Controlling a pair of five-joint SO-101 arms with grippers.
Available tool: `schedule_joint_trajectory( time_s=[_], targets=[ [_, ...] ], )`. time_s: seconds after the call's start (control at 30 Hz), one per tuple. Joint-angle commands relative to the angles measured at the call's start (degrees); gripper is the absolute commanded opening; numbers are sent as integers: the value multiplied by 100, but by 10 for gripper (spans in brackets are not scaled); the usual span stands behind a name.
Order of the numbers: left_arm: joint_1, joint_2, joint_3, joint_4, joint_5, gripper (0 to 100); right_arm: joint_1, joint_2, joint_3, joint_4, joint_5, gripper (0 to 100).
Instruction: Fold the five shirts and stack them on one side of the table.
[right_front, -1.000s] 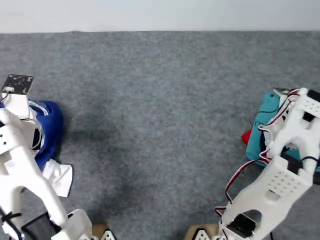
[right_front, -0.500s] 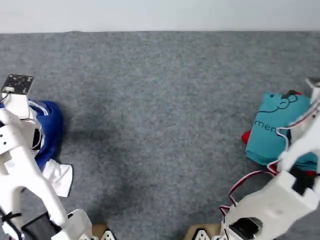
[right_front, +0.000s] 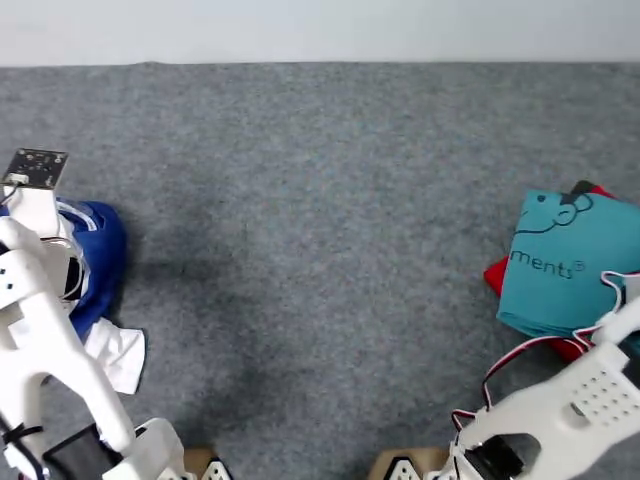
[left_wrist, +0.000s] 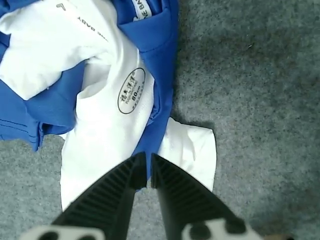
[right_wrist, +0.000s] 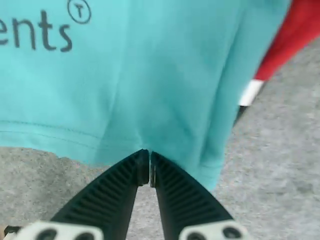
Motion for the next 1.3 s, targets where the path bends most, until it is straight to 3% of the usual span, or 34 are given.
schedule_joint_trajectory(
  time_s=[0.0, 0.33, 0.5, 0.67, 0.97, 1.13, 1.27],
  targets=[
    [44, -141, -180, 44, -62, 33, -136, -602, -316, 233, 53, 9],
    [44, -149, -180, 53, -62, 33, 655, 382, -360, -602, 264, 9],
    [44, -149, -180, 53, -62, 33, 734, 391, -774, -338, 448, 9],
    [44, -158, -180, 53, -62, 33, 321, 207, -1240, 242, 431, 9],
    [264, -193, -224, 457, -53, 37, -154, -892, -1125, 251, 431, 9],
    [563, -193, -409, 835, -18, 39, -629, -1719, -141, 251, 422, 9],
    [422, -141, -488, 721, -35, 121, -1068, -2484, 1002, 242, 79, 9]
  ],
)
